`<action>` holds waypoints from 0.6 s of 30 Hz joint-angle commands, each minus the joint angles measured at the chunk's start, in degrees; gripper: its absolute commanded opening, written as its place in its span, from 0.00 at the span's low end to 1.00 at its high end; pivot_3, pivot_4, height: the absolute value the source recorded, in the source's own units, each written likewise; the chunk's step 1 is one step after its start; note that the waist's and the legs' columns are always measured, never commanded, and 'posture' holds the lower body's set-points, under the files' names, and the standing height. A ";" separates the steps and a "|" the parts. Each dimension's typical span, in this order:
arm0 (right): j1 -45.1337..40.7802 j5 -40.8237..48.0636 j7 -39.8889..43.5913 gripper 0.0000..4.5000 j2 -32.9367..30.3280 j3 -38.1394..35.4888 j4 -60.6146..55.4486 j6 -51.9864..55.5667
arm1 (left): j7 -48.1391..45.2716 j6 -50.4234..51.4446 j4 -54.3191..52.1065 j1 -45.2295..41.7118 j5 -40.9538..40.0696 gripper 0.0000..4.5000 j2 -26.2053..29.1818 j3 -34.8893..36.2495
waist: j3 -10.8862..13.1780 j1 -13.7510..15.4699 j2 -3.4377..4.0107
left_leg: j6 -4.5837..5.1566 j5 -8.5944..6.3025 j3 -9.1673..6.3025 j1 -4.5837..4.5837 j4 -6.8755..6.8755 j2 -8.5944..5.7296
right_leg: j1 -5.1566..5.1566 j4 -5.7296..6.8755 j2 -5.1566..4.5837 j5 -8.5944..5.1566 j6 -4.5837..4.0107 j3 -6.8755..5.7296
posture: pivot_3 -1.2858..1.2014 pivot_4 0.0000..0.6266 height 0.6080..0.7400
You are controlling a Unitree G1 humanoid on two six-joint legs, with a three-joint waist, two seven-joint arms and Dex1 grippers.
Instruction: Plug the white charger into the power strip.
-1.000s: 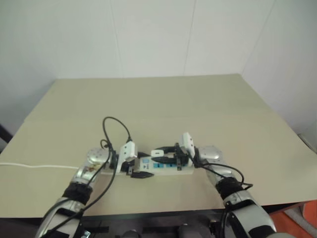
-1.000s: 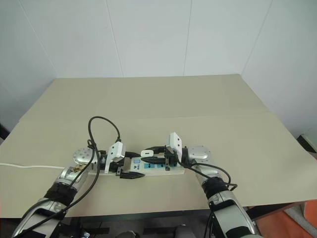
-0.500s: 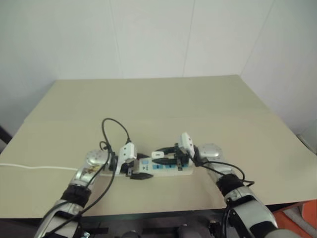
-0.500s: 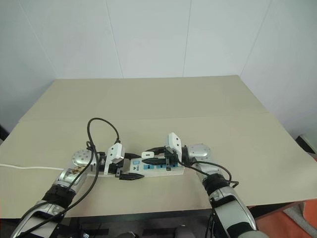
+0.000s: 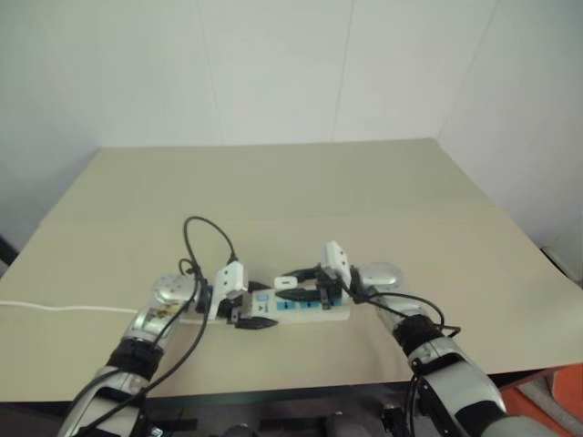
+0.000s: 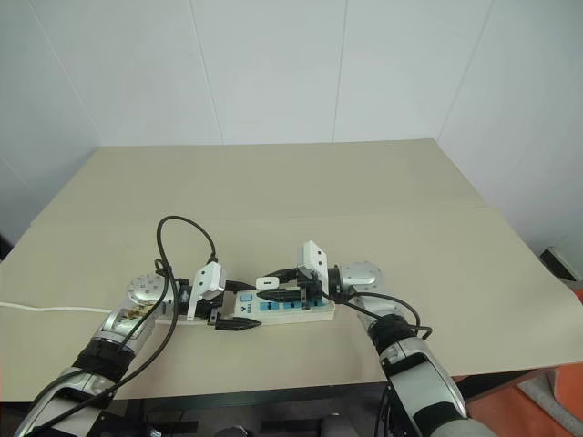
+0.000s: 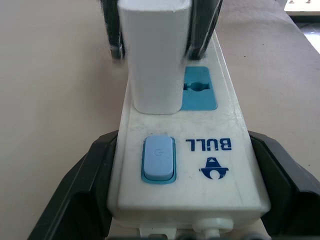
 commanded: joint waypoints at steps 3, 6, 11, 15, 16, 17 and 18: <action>4.33 -3.82 -0.52 0.83 -1.58 0.86 0.15 3.21 | 0.03 -0.43 2.71 -1.15 1.24 0.73 1.16 1.00 | -0.10 0.01 -0.15 | 0.00 0.00 0.00 0.13 -0.10 0.06 | 0.07 0.00 0.06 -0.03 -0.06 0.00 | 0.52 0.24 1.00; 4.88 -3.96 -0.36 0.97 -2.08 0.50 -1.38 3.48 | 0.02 -0.86 3.86 -1.94 1.46 0.73 0.53 0.74 | -0.10 0.04 -0.16 | 0.00 0.00 0.00 0.22 -0.14 0.07 | 0.12 0.00 0.08 -0.06 -0.10 0.00 | 0.52 0.24 1.00; 5.45 -1.48 0.20 0.98 -4.88 -1.99 -8.12 6.53 | 0.32 -0.88 5.31 -2.90 1.49 0.81 -0.90 0.59 | -0.10 0.26 -0.16 | -0.01 0.00 0.01 0.22 -0.14 0.06 | 0.16 -0.02 0.07 -0.06 -0.10 0.00 | 0.52 0.24 1.00; 5.86 0.97 0.36 0.98 -8.24 -4.99 -14.78 10.59 | -0.64 0.07 5.92 -4.02 -0.50 1.00 -2.78 1.55 | -0.06 0.87 -0.09 | -0.01 0.00 0.00 -0.05 -0.12 0.03 | -0.09 -0.02 0.05 -0.06 -0.10 0.00 | 0.52 0.24 1.00; 6.03 1.43 0.33 0.98 -9.07 -5.59 -16.13 11.36 | -1.42 0.59 5.73 -4.27 -1.53 1.00 -3.19 2.00 | -0.04 1.06 -0.06 | -0.01 0.00 0.00 -0.27 -0.09 0.02 | -0.33 0.00 0.05 -0.05 -0.10 0.00 | 0.52 0.24 1.00; 6.20 1.76 -0.06 0.98 -9.81 -6.39 -17.50 11.72 | -2.03 0.93 5.24 -4.40 -2.55 1.00 -3.52 2.59 | -0.01 1.31 -0.04 | -0.01 0.00 0.01 -0.43 -0.08 0.00 | -0.49 0.00 0.04 -0.04 -0.10 0.01 | 0.52 0.24 1.00; 6.18 2.17 -0.15 0.98 -10.78 -7.31 -18.98 12.17 | -2.96 0.82 4.37 -4.34 -3.30 1.00 -3.46 3.07 | 0.03 1.46 -0.01 | -0.01 0.00 0.01 -0.52 -0.08 0.00 | -0.57 -0.01 0.04 -0.04 -0.10 0.01 | 0.52 0.24 1.00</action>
